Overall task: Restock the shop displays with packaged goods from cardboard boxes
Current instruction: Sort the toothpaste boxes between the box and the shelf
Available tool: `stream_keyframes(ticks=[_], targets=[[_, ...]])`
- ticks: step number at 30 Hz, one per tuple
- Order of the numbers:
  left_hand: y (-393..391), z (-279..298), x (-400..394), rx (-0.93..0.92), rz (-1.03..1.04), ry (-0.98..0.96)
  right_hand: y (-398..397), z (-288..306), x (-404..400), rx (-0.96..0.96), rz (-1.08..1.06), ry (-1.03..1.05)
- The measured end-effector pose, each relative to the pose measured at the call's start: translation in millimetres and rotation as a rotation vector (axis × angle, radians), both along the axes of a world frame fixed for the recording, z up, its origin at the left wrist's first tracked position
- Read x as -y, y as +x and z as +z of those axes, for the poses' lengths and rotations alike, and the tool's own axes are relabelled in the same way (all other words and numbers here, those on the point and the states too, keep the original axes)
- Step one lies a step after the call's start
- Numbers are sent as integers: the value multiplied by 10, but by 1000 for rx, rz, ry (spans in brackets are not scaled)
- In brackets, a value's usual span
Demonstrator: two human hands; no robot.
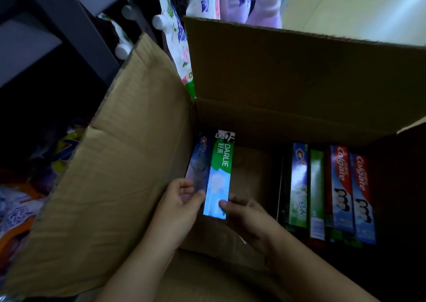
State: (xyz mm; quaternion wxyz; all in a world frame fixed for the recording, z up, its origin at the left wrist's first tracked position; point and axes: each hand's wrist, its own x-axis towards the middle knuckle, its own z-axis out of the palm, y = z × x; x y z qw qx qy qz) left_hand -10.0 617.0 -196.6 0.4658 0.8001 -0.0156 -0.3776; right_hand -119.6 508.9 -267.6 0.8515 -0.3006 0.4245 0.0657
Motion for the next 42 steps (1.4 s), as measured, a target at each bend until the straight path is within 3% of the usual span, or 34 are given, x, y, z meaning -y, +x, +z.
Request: stream_keyframes(ticks=[5,7,10,14,23,32,36,42], targets=[[-33,37,10,-206,15,-72,-143,396,-180,219,119,30],[-29,69,2,-142,83,-96,-114,377,-245,235,132,-11],[17,112,-35,30,108,-100,-6,-21,-180,-12,25,-286],[43,178,-88,30,119,-149,217,-688,33,-324,64,-537],[25,143,-164,-5,115,-193,646,-1194,-32,-403,287,-878],[35,148,-124,-59,140,-208,308,-1087,-9,-553,329,-801],[15,111,-131,-73,151,-203,315,-1093,-95,-662,508,-886],[19,108,-134,-69,151,-207,313,-969,-161,-712,558,-1041]])
